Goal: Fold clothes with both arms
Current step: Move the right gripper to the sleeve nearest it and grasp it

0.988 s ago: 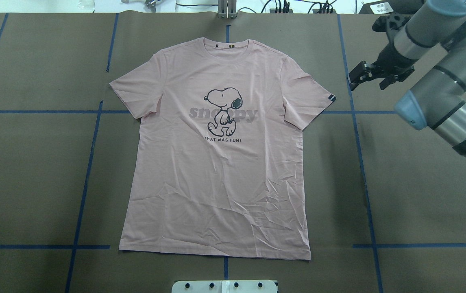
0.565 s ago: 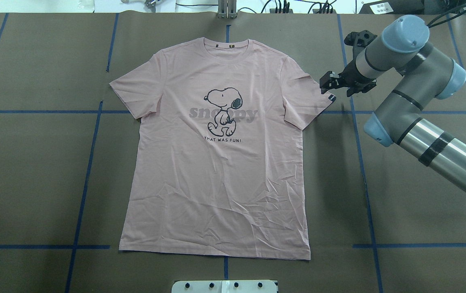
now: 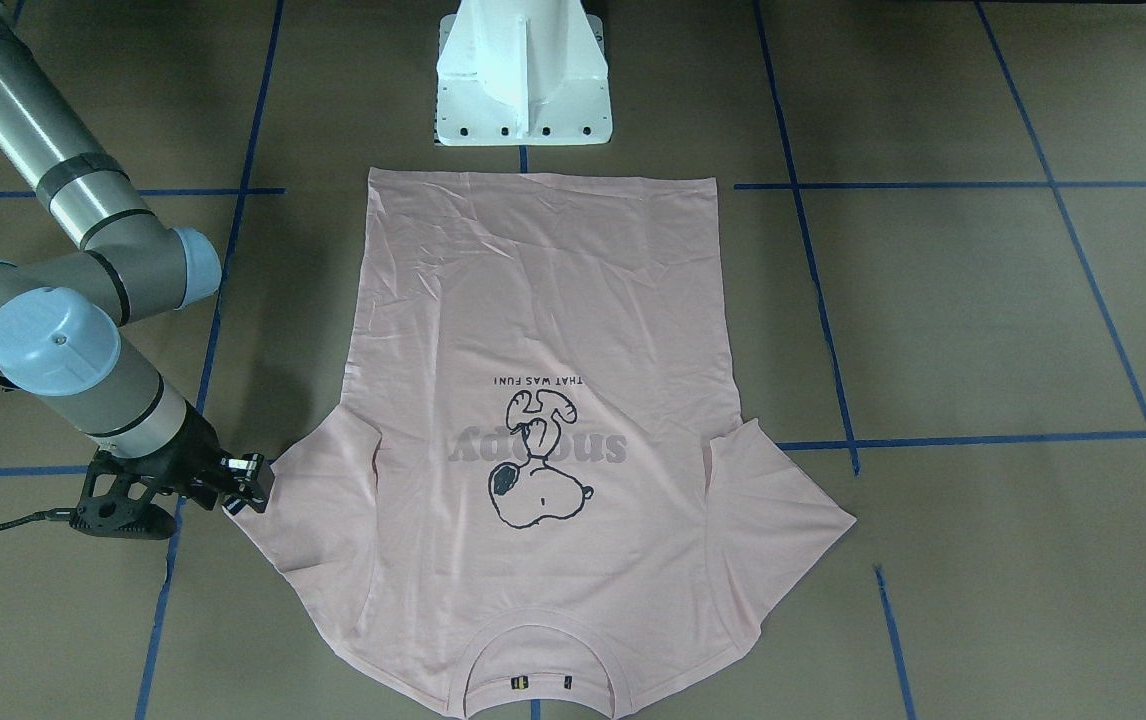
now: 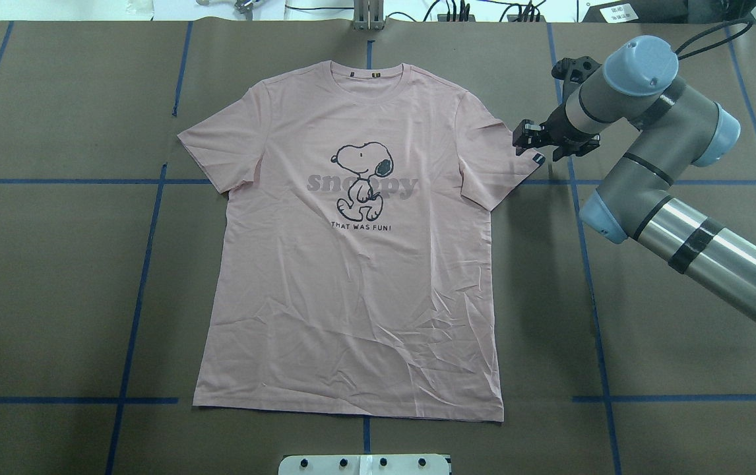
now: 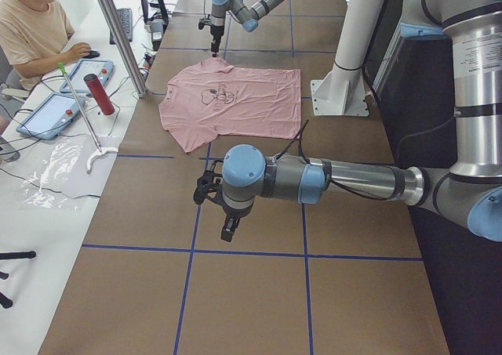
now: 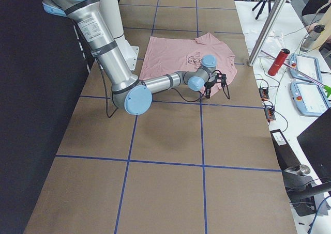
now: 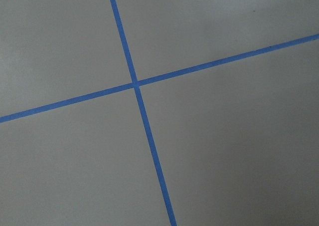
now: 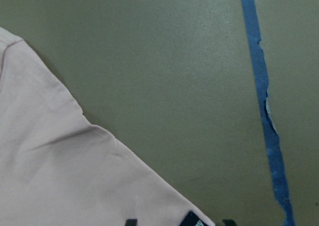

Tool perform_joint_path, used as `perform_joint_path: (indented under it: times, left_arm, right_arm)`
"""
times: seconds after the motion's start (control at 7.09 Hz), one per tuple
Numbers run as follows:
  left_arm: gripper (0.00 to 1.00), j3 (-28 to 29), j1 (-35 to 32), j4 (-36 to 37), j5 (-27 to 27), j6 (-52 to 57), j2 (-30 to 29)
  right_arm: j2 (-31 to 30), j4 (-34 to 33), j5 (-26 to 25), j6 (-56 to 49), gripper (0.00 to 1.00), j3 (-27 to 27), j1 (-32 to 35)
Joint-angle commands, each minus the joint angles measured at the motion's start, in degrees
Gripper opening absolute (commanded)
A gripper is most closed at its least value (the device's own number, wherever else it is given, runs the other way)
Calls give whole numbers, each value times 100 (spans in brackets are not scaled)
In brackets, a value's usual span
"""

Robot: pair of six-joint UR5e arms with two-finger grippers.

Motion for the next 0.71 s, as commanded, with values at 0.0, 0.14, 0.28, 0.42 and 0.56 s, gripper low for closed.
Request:
perform_joint_path:
  times: [0.0, 0.14, 0.28, 0.42, 0.56]
  left_arm:
    - [100, 13, -1, -8, -116, -2, 29]
    - [100, 13, -1, -8, -116, -2, 29]
    - [100, 13, -1, -8, -107, -2, 29]
    - [100, 4, -1, -8, -107, -2, 29]
    - [100, -14, -10, -8, -116, -2, 29]
  right_arm:
    - [0, -1, -65, 13, 62, -40, -3]
    - [0, 17, -118, 13, 62, -57, -3]
    - [0, 8, -127, 13, 55, -83, -3]
    - [0, 8, -127, 13, 37, -92, -3]
    - [0, 25, -127, 13, 23, -136, -3]
